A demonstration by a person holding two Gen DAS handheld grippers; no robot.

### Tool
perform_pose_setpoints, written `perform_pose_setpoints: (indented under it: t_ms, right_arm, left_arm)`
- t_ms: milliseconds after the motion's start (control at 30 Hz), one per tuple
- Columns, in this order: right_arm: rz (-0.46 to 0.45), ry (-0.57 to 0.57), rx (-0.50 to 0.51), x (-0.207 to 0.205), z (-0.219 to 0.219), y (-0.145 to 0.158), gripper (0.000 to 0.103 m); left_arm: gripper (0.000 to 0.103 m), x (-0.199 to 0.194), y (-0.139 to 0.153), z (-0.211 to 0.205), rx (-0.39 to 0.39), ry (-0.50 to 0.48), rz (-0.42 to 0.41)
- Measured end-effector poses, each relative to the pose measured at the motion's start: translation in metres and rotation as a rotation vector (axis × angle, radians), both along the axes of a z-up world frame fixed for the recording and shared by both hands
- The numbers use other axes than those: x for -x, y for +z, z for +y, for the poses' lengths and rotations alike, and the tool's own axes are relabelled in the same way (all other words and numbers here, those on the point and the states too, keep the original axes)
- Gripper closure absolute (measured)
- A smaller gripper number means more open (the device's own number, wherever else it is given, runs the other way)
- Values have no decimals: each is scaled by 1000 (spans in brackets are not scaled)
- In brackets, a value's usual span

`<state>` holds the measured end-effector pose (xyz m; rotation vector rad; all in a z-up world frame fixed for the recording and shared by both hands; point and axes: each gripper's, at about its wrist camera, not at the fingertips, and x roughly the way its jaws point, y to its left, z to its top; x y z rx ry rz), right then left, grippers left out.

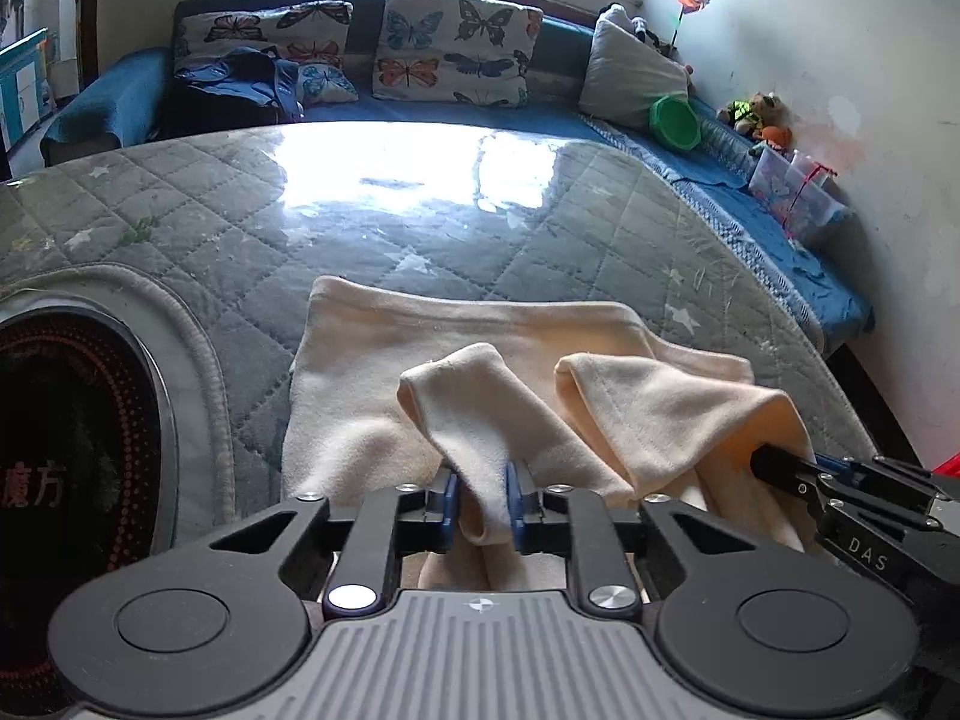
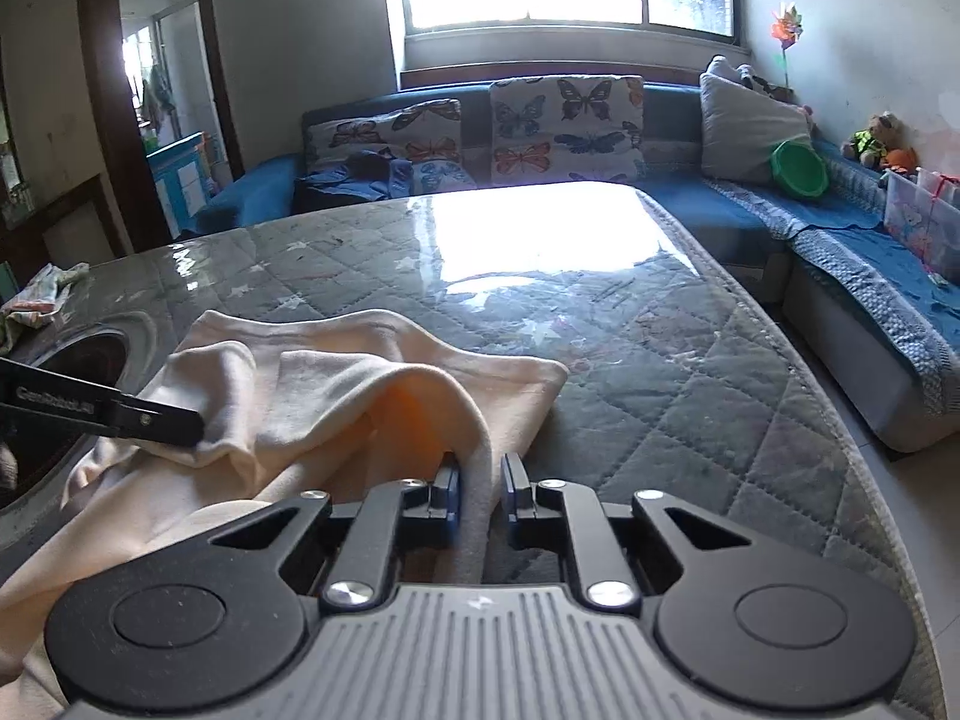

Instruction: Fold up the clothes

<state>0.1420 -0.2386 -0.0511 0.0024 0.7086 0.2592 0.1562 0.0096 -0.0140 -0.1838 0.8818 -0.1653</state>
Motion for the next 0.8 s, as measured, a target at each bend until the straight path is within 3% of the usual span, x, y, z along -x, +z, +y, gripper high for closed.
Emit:
perform_pose_setpoints:
  t_ms: [200, 800]
  right_arm:
    - [-19, -24, 26, 3, -3, 4, 97]
    - [-33, -91, 93, 16, -15, 5, 98]
  left_arm:
    - [94, 6, 14, 9, 7, 10, -47]
    - [95, 37, 34, 69, -16, 148, -108]
